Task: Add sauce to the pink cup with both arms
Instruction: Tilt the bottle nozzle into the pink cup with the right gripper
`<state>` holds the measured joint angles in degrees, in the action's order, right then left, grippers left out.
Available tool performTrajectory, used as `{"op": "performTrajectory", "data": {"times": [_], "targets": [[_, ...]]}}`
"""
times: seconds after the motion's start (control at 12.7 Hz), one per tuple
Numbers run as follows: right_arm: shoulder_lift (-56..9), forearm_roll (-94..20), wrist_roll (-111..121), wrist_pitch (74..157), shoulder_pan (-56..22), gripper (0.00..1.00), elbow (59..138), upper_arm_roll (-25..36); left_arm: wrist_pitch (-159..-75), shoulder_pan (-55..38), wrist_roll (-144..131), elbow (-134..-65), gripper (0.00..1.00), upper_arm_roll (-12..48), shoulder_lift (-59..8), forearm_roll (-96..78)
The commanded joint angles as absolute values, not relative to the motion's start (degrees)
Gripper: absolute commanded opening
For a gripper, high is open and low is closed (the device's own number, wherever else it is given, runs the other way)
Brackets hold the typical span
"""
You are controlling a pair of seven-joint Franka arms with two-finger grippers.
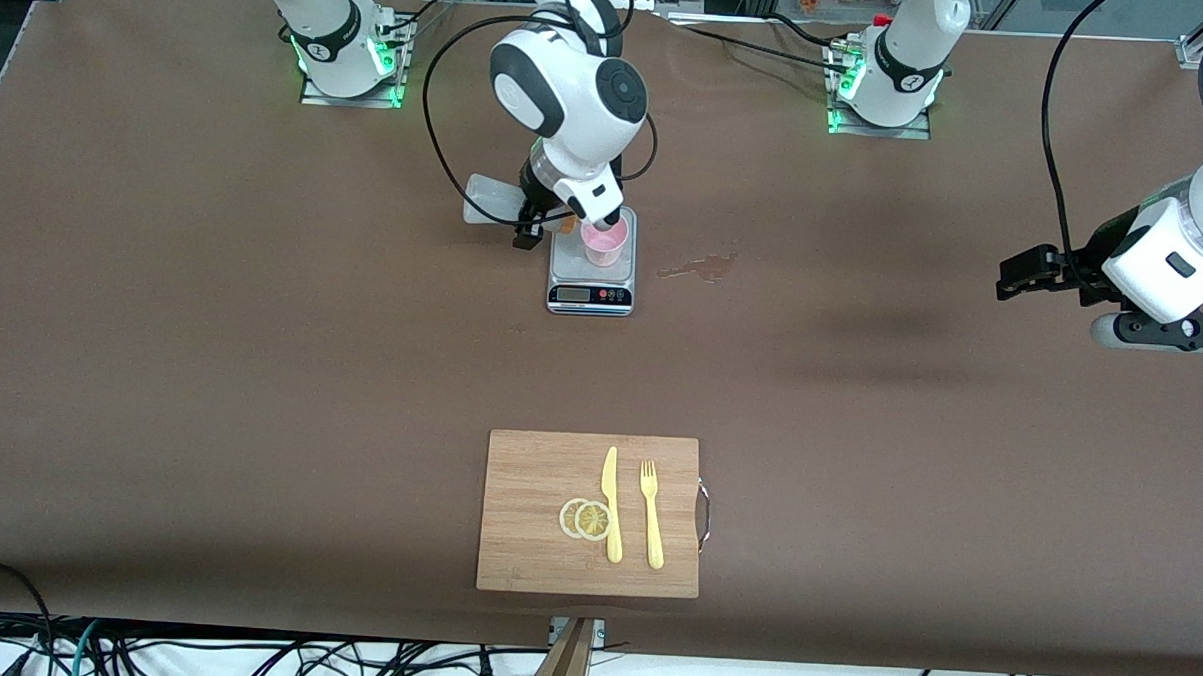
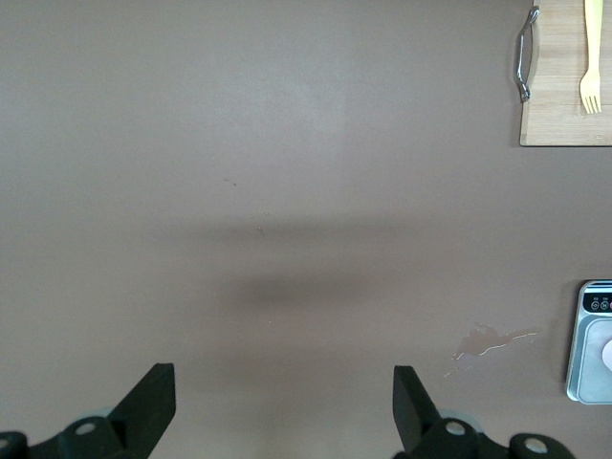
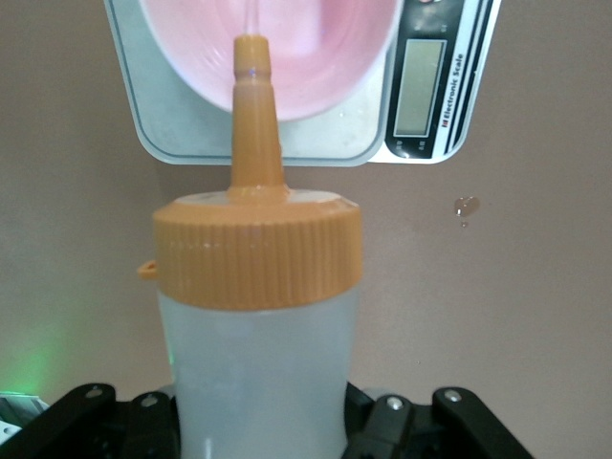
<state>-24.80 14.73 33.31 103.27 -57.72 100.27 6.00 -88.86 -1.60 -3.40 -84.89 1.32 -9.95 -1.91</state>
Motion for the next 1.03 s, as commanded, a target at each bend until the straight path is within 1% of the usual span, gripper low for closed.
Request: {"op": "performTrajectory", "data": {"times": [0.0, 0.95], "targets": [[-25.1, 17.1, 32.3, 101.0, -58.4, 0.21, 98.5, 6.4, -88.0, -1.3, -2.0, -83.7, 1.00, 1.1, -10.2, -3.3], [-25.1, 16.3, 32.8, 102.0, -57.6, 0.21, 98.6, 6.6, -88.0, -1.3, -2.0, -83.7, 1.00, 1.1, -10.2, -3.3]]}}
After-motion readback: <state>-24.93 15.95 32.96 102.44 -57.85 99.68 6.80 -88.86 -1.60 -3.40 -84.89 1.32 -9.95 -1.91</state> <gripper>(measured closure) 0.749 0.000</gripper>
